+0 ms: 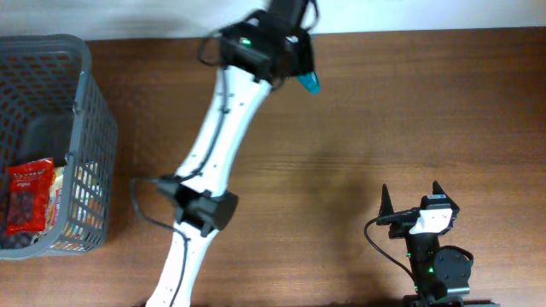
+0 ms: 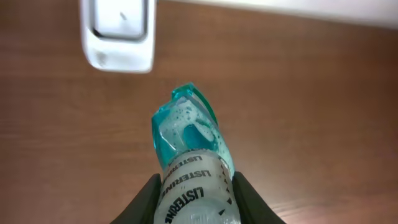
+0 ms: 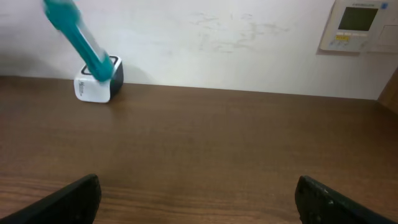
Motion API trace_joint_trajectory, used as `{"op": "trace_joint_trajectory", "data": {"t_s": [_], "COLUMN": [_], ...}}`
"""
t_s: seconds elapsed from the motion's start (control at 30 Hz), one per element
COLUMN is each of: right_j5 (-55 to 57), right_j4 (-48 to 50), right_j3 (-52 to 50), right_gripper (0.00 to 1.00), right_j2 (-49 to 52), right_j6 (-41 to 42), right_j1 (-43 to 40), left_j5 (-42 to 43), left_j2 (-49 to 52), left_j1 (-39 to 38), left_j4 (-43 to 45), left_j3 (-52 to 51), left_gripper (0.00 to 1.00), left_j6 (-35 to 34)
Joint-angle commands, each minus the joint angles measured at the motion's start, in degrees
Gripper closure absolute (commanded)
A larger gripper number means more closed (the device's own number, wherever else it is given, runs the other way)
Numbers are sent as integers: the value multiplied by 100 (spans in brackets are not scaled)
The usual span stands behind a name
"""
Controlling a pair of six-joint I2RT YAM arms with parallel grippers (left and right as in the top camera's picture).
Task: Scan the item barcode
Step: 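Carry bottle with left gripper and set it upright near scanner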
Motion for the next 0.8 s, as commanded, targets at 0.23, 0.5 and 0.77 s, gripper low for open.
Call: {"op": "trace_joint_trajectory", "data": {"t_s": [0.23, 0.5, 0.77], "right_j5": [50, 50, 50], "right_j4": [-24, -24, -22], "right_j3": [-46, -46, -46], "right_gripper": [2, 2, 2], "right_j2": [-37, -37, -37], "right_j6": [44, 44, 44], "right_j1": [-35, -35, -35], "left_j5": [-413, -402, -31], "left_j2": [844, 955, 953], "left_j1": [-553, -577, -577], "left_j4": [114, 9, 92], "left_j3": [90, 90, 94], "left_gripper": [98, 81, 87], "left_j6": [608, 605, 605]}}
